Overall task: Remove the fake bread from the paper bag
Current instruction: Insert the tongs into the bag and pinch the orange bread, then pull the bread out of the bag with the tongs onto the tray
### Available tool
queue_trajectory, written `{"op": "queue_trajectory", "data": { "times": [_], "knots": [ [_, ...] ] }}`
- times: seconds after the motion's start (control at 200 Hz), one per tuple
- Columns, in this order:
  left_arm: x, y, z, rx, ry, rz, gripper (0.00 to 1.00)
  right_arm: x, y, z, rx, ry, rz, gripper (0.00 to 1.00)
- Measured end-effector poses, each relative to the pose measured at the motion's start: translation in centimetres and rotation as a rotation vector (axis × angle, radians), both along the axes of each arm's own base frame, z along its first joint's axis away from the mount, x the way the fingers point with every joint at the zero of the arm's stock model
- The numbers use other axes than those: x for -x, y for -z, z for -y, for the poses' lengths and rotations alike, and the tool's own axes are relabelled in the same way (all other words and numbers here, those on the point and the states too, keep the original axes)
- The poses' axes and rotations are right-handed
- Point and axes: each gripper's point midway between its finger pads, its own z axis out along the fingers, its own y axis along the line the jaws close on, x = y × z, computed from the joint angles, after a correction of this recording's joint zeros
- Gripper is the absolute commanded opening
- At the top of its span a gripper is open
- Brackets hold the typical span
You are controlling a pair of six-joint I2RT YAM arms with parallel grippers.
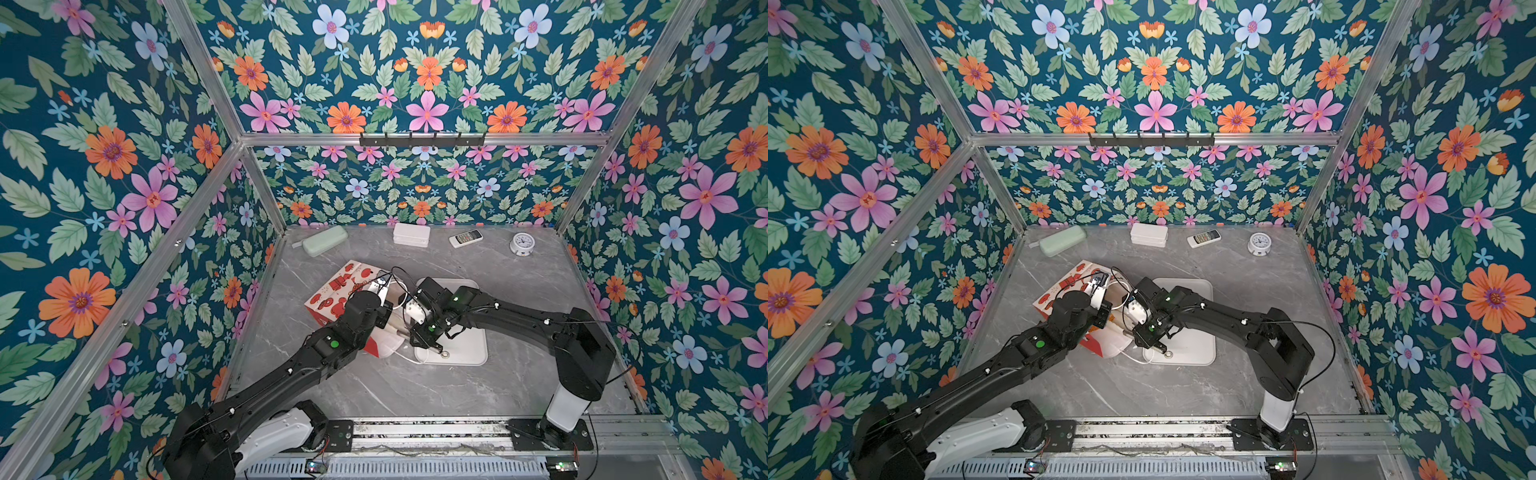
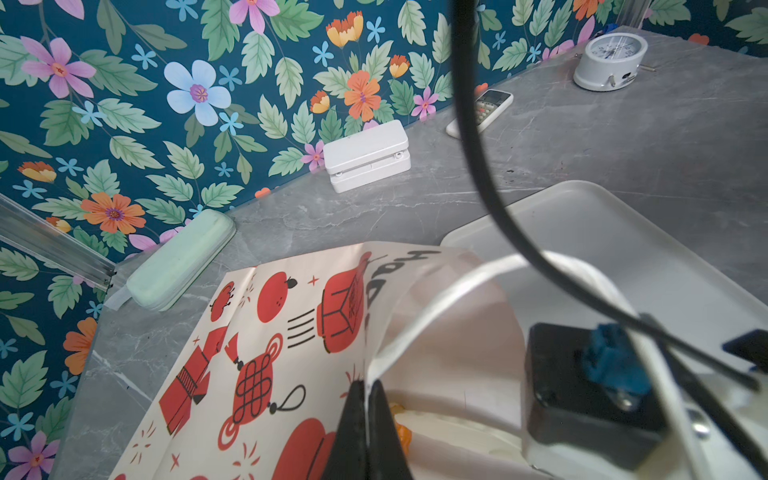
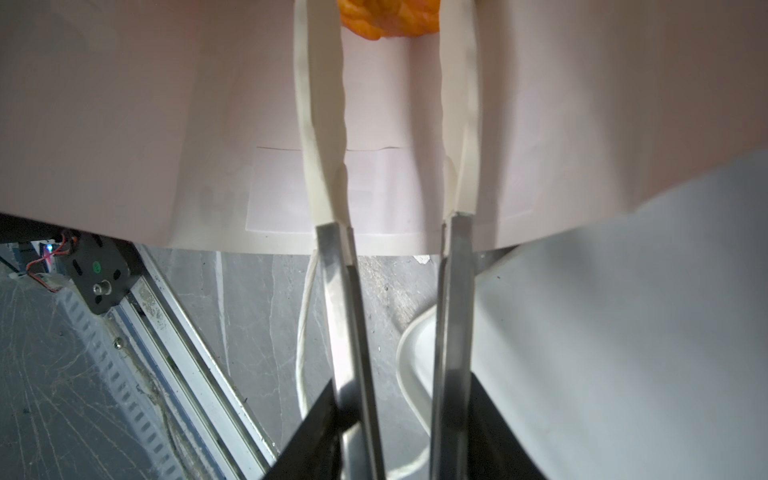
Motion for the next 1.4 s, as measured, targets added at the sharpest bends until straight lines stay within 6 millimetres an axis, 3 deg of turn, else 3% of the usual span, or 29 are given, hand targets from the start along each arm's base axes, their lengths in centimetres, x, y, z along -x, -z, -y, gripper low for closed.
{"op": "queue_trajectory", "data": {
  "times": [0.385, 0.685, 1.07, 1.4],
  "knots": [
    [0.2, 0.8, 0.5, -0.013, 0.028, -0.032, 0.00, -0.9, -1.2, 0.1, -0.019, 0.002, 0.078, 0.51],
    [0.3, 1.0, 0.7, -0.012, 0.041, -0.041, 0.00, -2.3, -0.6, -0.6, -0.012, -0.014, 0.109, 0.51],
    [0.4, 1.3, 0.9, -0.005, 0.053, -0.047, 0.00, -1.6, -0.7, -0.9, -0.042, -0.069, 0.107, 0.16],
    [-0.1, 1.2, 0.8, -0.005, 0.027, -0.029, 0.00, 0.4, -4.2, 1.0, -0.069, -0.078, 0.113, 0.10]
  ]
}}
